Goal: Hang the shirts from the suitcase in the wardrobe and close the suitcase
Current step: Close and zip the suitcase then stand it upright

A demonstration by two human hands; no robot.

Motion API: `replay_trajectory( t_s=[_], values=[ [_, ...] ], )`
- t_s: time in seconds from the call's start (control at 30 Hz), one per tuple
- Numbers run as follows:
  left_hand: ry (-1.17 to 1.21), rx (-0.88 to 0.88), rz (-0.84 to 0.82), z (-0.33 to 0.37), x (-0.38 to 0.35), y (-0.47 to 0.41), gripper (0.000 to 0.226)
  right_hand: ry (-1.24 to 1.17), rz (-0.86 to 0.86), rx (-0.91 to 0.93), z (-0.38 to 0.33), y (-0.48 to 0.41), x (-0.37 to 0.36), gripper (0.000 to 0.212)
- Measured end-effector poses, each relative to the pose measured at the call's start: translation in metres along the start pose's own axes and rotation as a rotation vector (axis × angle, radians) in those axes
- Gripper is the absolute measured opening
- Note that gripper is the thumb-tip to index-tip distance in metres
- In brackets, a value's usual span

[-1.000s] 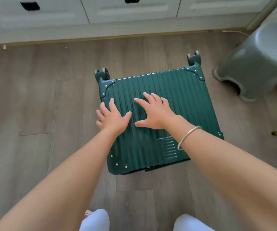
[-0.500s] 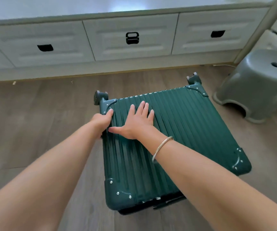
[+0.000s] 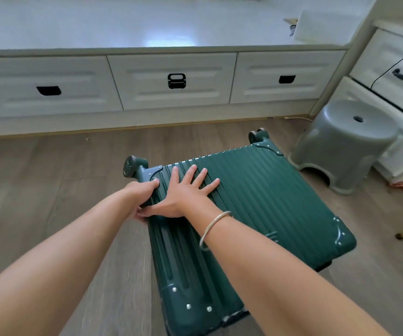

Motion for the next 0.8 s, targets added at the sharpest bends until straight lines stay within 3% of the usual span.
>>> replay_trajectory(
  t_s=[0.2,0.27,0.37,0.47,0.63,0.8],
  values=[
    [0.038,0.011,-0.222,0.002,-0.048,0.028,0.037,0.126,-0.135,0.019,0.039,0.007,0.021,0.130],
    [0.066,0.018,-0.319,0.003,-0.070,0.034,0.047,0.161,-0.167,-0.005,0.057,0.009,0.028,0.125],
    [0.162,0.040,-0.448,-0.003,-0.094,0.034,0.070,0.106,-0.059,-0.018,0.074,0.000,0.041,0.102],
    [0.228,0.046,-0.567,-0.012,-0.104,0.038,0.048,0.083,0.025,0.078,0.066,-0.008,0.036,0.094],
    [0.028,-0.169,-0.231,-0.022,-0.084,0.014,0.039,0.263,0.089,0.138,0.051,-0.014,0.009,0.095],
    [-0.092,-0.249,-0.191,-0.018,-0.095,-0.004,0.052,0.318,0.147,0.170,0.052,-0.012,0.016,0.070]
  ],
)
Point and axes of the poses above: each hand's wrist, its own y-axis away from the middle knuckle, its own x-axis out of the back of the hand, z = x × y, the point moved 7 cm from there along -y, towards the middle knuckle, and after that the axes turned 3 degrees about x, right-handed, at the moved point
